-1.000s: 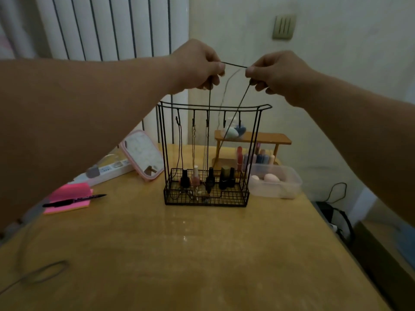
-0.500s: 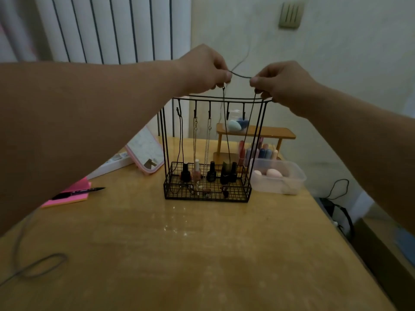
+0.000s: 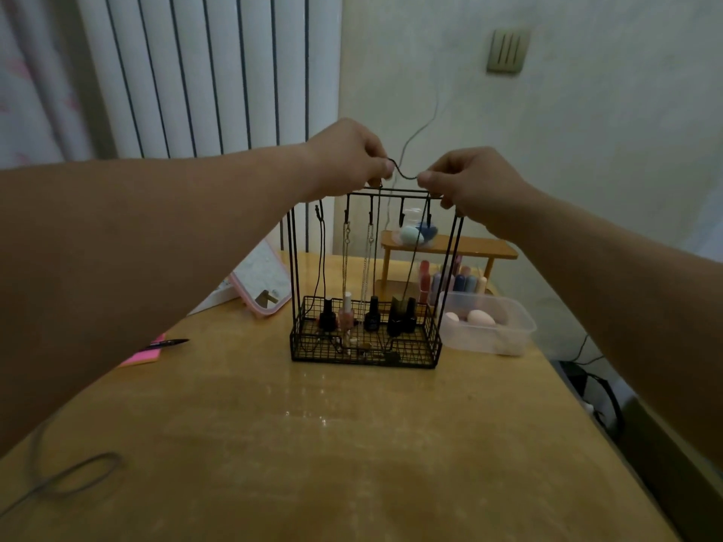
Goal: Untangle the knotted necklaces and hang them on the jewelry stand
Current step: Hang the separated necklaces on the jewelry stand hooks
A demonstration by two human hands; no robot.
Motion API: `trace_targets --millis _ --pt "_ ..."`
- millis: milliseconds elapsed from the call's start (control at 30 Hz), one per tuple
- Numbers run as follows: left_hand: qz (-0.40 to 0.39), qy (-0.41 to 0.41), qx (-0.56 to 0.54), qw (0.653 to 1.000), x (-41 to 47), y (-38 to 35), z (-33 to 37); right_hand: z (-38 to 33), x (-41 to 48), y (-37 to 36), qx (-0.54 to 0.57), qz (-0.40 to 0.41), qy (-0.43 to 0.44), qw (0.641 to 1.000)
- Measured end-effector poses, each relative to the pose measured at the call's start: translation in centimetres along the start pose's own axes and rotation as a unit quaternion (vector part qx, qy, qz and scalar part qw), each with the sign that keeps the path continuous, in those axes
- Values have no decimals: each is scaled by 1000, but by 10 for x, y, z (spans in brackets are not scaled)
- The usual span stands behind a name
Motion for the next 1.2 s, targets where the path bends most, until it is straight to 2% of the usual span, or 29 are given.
trace_targets --millis 100,167,267,367,500,700,833,900,967,1067,1133,1200 --pt "-14 -8 25 1000 1 -11 1 -1 -3 -9 -53 1 16 998" --pt "-29 -16 59 998 1 -20 2 -3 -4 -17 -133 2 37 990" --pt "-48 -25 122 991 2 -34 1 -4 -4 -27 -260 7 52 964" --pt "-50 -27 181 982 3 -42 -2 -3 -6 -34 -339 16 58 939" --pt "-24 -39 262 964 4 -47 -4 -1 -9 -40 -388 30 76 918" --pt "13 -94 391 916 -3 -54 7 -2 -18 -50 -454 35 128 881" --pt "24 -118 433 893 -13 -59 10 -1 -29 -50 -442 41 150 884" --pt "34 -123 432 893 -20 -58 11 2 -37 -51 -401 40 156 902" --pt "58 -135 415 898 -28 -53 13 4 -49 -46 -347 72 170 919" --pt "125 -164 317 926 -48 -41 14 13 -70 -37 -288 128 169 934" --pt "151 -170 202 953 -67 -40 7 31 -78 -45 -236 102 142 956" --pt "134 -138 111 975 -84 -56 -10 55 -82 -65 -184 37 86 979"
Point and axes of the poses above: each hand's wrist, its own x-axis towards the middle knuckle, its own y-axis out of the back of the hand, z = x × y, the point moved 10 cm from there along x, towards the middle knuckle, and after that the axes turned 1 degree about y, right-handed, at the moved point
